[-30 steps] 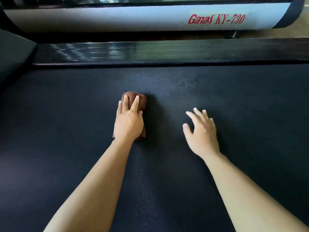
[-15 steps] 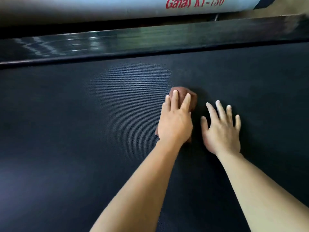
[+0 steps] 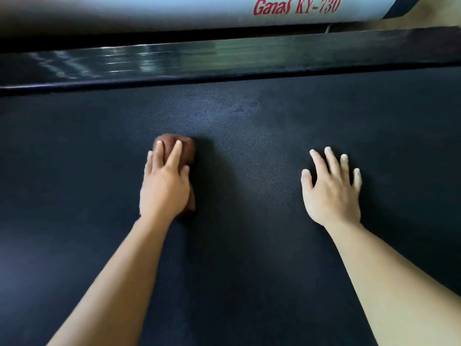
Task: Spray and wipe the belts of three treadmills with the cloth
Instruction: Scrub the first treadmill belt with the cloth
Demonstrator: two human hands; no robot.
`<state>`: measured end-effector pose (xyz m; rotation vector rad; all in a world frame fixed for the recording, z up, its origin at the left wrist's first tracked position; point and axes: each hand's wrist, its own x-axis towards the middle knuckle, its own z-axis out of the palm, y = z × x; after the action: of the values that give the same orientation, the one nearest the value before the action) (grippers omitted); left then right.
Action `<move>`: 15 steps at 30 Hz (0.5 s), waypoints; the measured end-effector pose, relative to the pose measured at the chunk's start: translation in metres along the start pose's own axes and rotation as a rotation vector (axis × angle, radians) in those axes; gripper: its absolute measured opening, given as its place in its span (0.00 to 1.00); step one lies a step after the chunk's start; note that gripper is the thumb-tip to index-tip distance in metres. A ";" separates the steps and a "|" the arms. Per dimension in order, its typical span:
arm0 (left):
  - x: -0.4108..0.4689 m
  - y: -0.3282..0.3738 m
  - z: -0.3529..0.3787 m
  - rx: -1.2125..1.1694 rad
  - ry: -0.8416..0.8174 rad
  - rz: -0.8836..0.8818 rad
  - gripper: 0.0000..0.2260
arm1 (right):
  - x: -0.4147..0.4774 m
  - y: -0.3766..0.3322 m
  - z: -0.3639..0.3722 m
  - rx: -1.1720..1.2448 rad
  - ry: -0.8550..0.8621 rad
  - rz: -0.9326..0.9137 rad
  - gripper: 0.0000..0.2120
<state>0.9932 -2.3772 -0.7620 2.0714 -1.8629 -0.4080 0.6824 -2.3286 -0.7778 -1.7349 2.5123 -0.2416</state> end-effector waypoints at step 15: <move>-0.021 0.132 0.057 -0.003 -0.197 0.533 0.26 | 0.000 -0.001 -0.002 -0.013 -0.009 0.008 0.26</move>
<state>0.8486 -2.3718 -0.7577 1.4835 -2.4199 -0.4823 0.6825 -2.3288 -0.7758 -1.7266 2.5198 -0.2165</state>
